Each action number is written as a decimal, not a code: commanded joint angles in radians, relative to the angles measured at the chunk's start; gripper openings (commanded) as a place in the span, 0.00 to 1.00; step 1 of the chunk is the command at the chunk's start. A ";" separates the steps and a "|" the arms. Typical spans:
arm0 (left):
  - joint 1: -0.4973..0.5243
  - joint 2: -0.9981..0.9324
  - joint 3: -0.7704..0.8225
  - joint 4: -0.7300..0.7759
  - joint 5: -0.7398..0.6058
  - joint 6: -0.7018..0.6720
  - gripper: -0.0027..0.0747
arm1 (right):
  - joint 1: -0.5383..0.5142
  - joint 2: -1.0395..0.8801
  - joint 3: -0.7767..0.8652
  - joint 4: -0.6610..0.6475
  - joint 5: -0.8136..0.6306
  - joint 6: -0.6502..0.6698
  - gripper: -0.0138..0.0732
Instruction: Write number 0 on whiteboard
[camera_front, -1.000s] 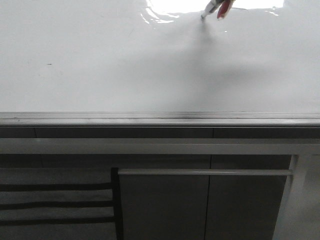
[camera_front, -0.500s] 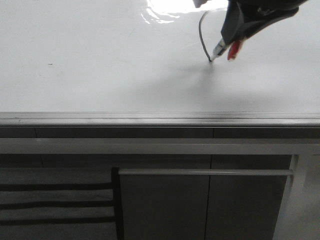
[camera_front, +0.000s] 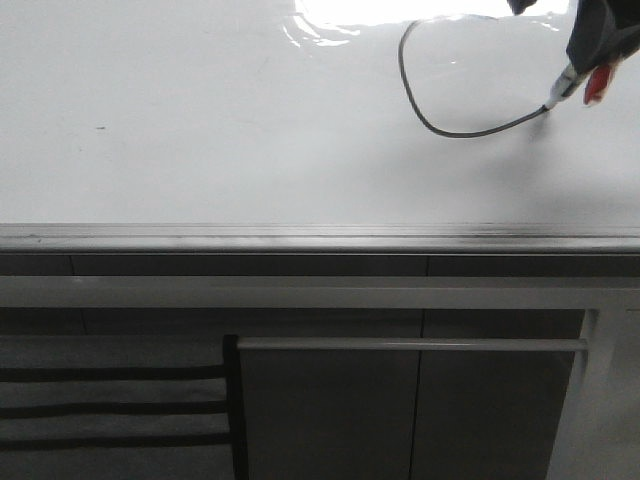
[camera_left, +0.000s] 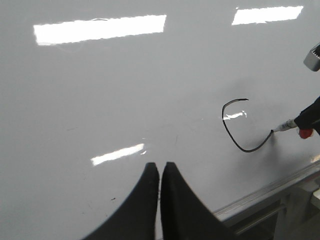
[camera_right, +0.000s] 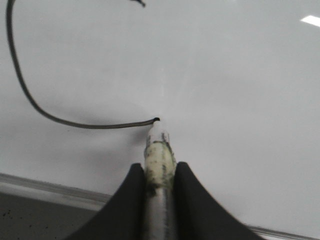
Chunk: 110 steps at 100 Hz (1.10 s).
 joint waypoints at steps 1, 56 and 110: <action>0.002 0.007 -0.025 0.002 -0.065 -0.010 0.01 | -0.045 -0.020 -0.056 -0.094 -0.057 -0.007 0.10; 0.002 0.007 -0.025 0.002 -0.065 -0.010 0.01 | -0.030 0.042 -0.213 -0.088 -0.134 -0.009 0.10; 0.002 0.007 -0.025 0.002 -0.063 -0.010 0.01 | 0.049 0.070 -0.237 -0.105 -0.115 -0.009 0.10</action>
